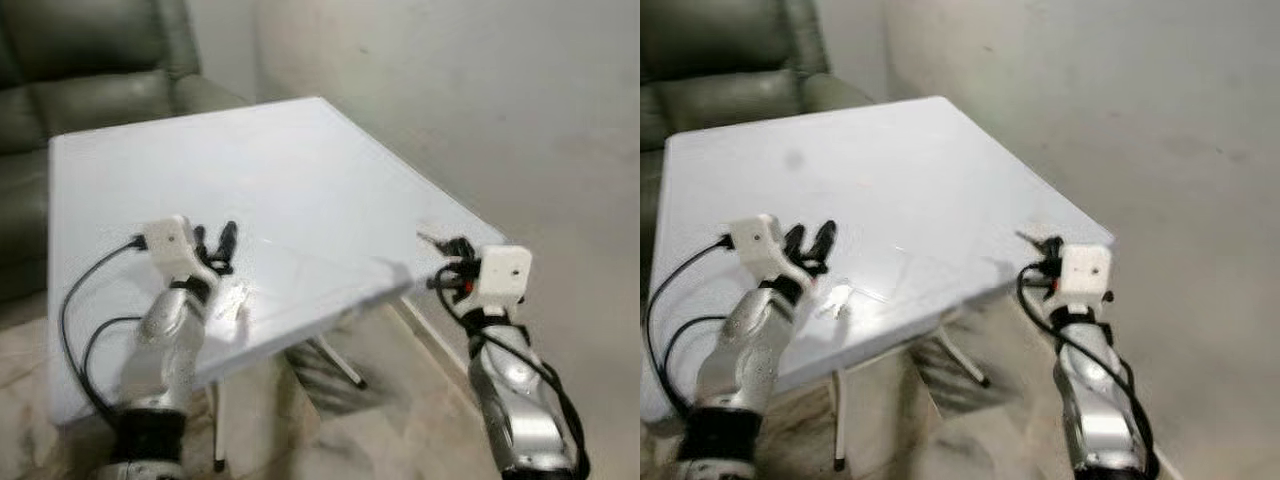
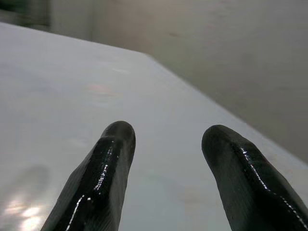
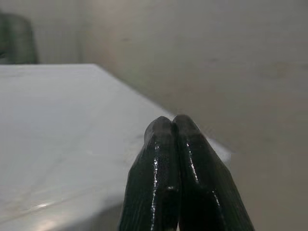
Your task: Hang keys on a hook
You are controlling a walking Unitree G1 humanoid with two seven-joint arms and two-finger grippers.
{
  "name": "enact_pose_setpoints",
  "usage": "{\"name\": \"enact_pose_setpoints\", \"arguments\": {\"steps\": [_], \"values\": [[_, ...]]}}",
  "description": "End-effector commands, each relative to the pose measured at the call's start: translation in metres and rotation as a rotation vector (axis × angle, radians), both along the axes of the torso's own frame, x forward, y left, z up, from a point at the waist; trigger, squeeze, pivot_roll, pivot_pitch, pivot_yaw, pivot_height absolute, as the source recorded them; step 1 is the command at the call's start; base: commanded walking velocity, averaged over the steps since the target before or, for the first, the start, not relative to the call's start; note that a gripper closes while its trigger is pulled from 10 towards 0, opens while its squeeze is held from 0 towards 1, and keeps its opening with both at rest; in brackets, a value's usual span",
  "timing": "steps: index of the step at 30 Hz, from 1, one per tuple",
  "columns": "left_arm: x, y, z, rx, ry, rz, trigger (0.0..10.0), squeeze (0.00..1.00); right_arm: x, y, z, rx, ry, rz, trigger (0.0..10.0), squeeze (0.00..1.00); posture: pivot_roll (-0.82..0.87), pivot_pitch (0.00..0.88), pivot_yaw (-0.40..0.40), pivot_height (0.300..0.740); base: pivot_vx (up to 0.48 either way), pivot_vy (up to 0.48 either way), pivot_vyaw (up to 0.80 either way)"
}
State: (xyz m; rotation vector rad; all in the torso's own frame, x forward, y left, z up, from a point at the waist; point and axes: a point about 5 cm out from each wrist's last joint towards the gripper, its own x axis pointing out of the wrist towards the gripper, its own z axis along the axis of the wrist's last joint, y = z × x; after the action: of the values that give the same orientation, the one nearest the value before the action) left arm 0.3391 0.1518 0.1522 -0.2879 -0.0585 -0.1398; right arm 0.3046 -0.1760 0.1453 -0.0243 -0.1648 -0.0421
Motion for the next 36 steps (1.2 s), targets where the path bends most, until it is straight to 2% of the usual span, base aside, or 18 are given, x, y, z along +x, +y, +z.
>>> {"name": "enact_pose_setpoints", "arguments": {"steps": [1, 36], "values": [[0.0006, 0.0057, 0.0034, 0.013, -0.002, 0.023, 10.0, 0.00, 0.0017, 0.0026, 0.0046, -0.006, -0.012, 0.013, 10.0, 0.00, 0.07, 0.078, -0.031, 0.740, 0.000, 0.000, -0.74], [0.0027, -0.0011, 0.0036, 0.010, 0.002, 0.032, 10.0, 0.00, 0.0049, -0.0004, 0.0102, -0.008, -0.021, -0.010, 10.0, 0.00, 0.06, 0.102, -0.034, 0.740, 0.000, 0.000, -0.73]]}}
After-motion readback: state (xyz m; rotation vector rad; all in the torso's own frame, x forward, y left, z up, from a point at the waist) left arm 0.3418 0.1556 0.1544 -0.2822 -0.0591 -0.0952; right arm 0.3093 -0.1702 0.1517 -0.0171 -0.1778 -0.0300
